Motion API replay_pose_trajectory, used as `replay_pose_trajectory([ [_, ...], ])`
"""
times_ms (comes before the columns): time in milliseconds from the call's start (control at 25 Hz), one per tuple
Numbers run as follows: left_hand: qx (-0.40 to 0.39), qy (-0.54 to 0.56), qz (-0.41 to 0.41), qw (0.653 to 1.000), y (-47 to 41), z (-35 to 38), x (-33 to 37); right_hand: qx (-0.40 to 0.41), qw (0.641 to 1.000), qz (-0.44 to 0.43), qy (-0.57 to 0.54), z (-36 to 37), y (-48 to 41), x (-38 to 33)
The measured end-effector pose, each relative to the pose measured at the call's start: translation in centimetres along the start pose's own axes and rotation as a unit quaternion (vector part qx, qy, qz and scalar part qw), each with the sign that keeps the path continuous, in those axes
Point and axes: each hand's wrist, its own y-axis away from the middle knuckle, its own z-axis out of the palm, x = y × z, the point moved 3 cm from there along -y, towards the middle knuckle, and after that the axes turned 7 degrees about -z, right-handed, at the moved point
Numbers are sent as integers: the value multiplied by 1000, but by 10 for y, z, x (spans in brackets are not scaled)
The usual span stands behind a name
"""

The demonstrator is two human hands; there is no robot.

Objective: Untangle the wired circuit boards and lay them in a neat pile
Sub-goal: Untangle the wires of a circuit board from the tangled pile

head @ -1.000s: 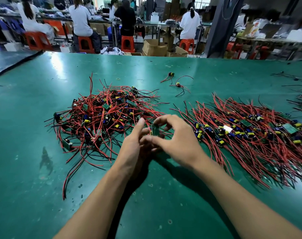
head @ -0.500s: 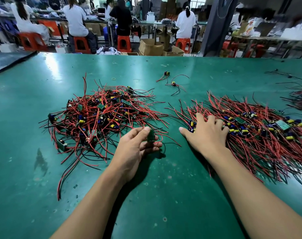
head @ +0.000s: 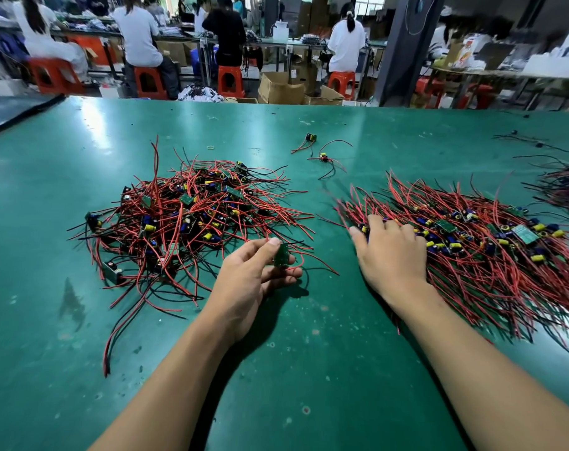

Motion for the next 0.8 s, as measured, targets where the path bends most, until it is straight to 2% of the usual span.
replay_pose_trajectory([
  [120, -2, -4, -1, 1000, 1, 2, 1, -65, 998, -21, 13, 2, -6, 4],
  [280, 4, -5, 1, 1000, 2, 1, 1, -90, 992, -64, -63, -5, -19, 7],
  [560, 3, -9, -2, 1000, 2, 1, 2, -65, 984, -111, -124, -11, -14, 6],
  [800, 6, 3, -7, 1000, 3, 6, 3, -16, 986, -103, -128, -29, -27, 11],
])
